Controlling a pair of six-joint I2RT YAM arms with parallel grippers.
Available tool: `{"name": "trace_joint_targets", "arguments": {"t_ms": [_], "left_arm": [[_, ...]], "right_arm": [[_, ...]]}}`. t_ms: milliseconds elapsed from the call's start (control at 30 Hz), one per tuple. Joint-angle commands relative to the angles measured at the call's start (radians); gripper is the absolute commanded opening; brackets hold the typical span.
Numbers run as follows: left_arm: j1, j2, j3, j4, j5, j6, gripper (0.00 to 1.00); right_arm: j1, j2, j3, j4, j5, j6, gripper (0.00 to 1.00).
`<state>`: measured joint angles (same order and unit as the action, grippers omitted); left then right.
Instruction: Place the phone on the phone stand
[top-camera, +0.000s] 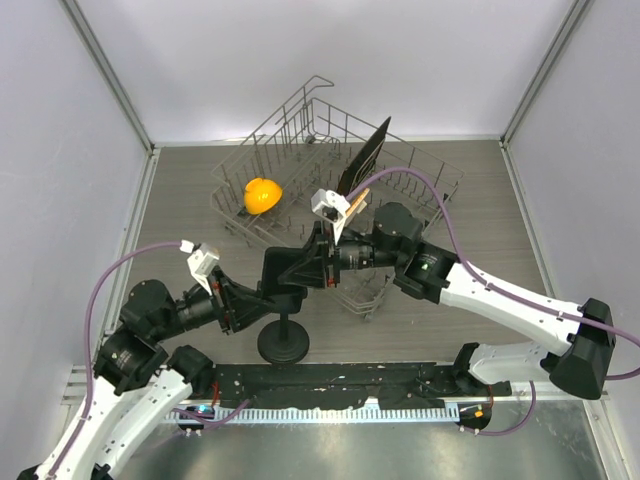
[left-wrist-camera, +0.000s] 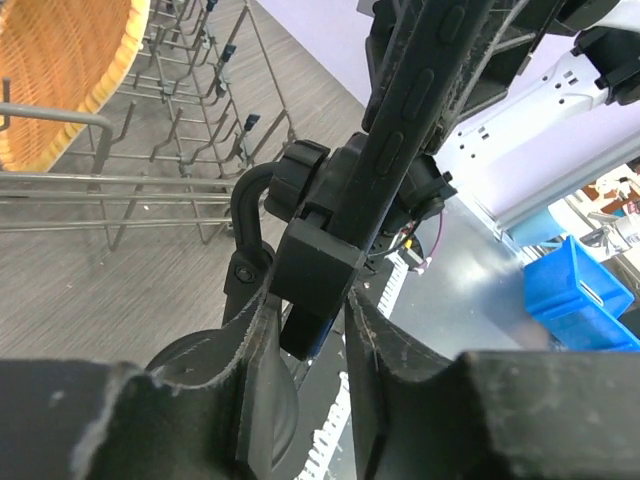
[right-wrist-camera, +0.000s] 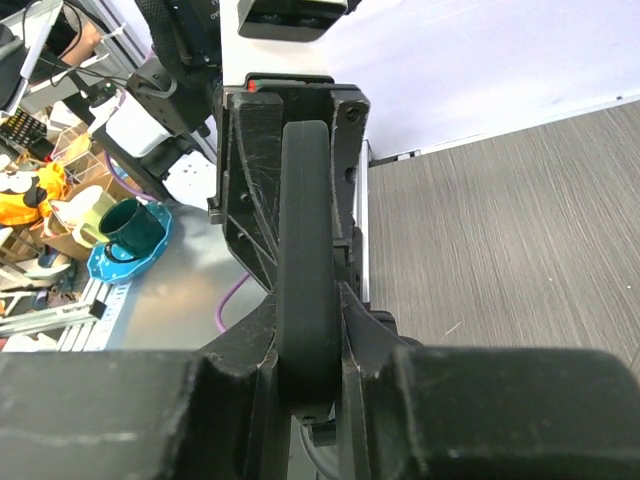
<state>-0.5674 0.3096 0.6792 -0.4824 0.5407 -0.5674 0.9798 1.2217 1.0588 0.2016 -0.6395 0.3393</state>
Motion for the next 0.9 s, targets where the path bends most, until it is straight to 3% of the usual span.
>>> {"name": "trace_joint_targets", "arguments": {"t_ms": [0,67,100,367,400,433,467,533,567,667,767,867], "left_arm": [[0.003,0.016,-0.007,0.122,0.114,-0.006,0.26],[0.003,0.0,-0.003,0.125,0.117,0.006,0.15],[0.003,-0.006,0.002,0.108,0.105,0.015,0.0],[0.003,-0.078,0.071,-0.076,-0.149,0.073,0.0],[0.003,-0.078,0.082,-0.09,-0.174,0.075,0.05],[0.003,-0.079,0.097,-0.12,-0.211,0.075,0.26],[0.003,-0.081,0.126,-0.165,-0.211,0.087,0.65],[0.003,-0.087,0.16,-0.208,-0.217,0.116,0.86],[0.003,-0.101,0.192,-0.235,-0.237,0.129,0.9],[0.003,-0.11,0.262,-0.283,-0.273,0.179,0.9],[0.003,-0.101,0.338,-0.321,-0.372,0.187,0.85],[0.003,-0.061,0.375,-0.315,-0.384,0.196,0.77]], "right_arm": [[0.003,-0.051,0.073,0.183,-0.012,0.033,0.0],[0.002,-0.05,0.069,0.194,-0.015,0.035,0.01],[0.002,-0.047,0.066,0.202,-0.017,0.038,0.0],[0.0,-0.022,0.046,0.229,-0.022,0.018,0.0],[0.0,-0.018,0.046,0.231,-0.02,0.009,0.0],[0.0,-0.016,0.044,0.231,-0.02,-0.014,0.0],[0.0,-0.004,0.041,0.234,-0.017,-0.029,0.0],[0.0,0.013,0.038,0.243,-0.014,-0.058,0.0],[0.002,0.037,0.04,0.251,-0.011,-0.097,0.0],[0.002,0.106,0.067,0.246,-0.023,-0.173,0.0],[0.003,0.154,0.096,0.243,-0.054,-0.241,0.01],[0.008,0.188,0.105,0.242,-0.094,-0.305,0.01]]}}
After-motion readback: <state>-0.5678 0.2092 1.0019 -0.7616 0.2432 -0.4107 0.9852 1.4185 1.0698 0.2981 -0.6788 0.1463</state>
